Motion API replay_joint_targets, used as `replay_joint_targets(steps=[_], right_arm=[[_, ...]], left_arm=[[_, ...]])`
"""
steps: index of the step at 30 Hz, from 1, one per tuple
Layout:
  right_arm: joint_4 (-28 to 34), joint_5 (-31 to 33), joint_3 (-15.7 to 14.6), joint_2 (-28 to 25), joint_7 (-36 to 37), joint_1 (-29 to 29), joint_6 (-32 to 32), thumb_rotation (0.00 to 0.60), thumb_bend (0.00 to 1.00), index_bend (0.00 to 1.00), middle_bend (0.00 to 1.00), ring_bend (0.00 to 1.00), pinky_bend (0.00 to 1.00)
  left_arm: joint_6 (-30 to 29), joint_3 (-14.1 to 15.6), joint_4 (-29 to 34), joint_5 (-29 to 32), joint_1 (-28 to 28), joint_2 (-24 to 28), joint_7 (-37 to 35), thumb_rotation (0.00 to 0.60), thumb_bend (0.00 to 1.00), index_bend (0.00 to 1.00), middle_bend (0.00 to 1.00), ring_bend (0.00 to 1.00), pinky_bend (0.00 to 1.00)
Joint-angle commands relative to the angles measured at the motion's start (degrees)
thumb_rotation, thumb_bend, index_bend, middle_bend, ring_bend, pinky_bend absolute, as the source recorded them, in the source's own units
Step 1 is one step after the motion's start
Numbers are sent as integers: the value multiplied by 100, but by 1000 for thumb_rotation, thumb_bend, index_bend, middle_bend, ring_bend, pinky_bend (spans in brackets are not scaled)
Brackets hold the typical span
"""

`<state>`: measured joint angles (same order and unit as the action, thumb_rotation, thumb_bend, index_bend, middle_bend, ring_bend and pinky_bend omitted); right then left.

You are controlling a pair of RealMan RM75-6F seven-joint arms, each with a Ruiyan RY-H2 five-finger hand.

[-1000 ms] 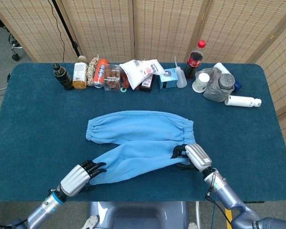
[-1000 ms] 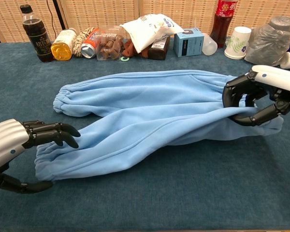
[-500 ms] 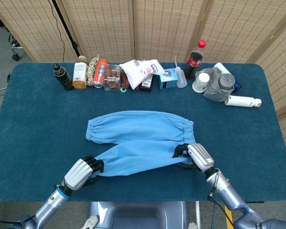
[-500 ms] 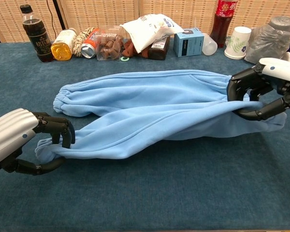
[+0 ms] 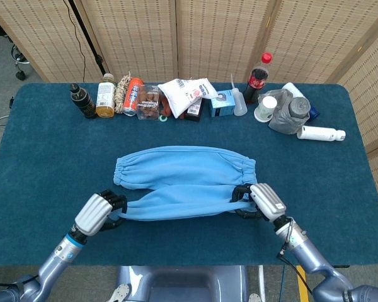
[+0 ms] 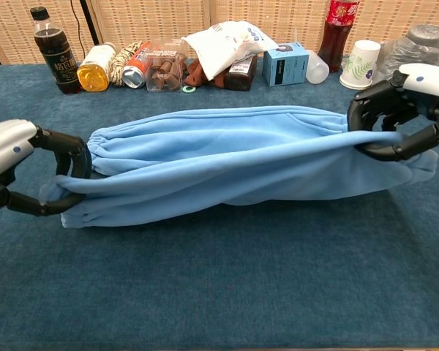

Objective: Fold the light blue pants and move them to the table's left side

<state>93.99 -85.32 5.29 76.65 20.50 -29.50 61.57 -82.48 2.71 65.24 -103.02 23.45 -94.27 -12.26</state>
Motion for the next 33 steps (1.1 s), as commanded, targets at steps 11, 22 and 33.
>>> replay_joint_targets(steps=[11,22,33], right_arm=[[-12,1546,868,-297,-614,-857,-1263,600,676,661,545,503,661],[-732,2133,1095,-113,-438,-1361,-2069,600,678,660,545,504,661],[-1418,2569,1177,247,-640,-1694,-2325,600,678,661,548,504,660]], left_arm=[[1249,-928,1419,1133,696,995,1444,600,322,668,538,594,469],[2229,-1263,917,2107,1109,710,1378,600,319,663,538,591,431],[2654,-1448,260,2537,1415,429,1192,600,300,599,532,547,400]])
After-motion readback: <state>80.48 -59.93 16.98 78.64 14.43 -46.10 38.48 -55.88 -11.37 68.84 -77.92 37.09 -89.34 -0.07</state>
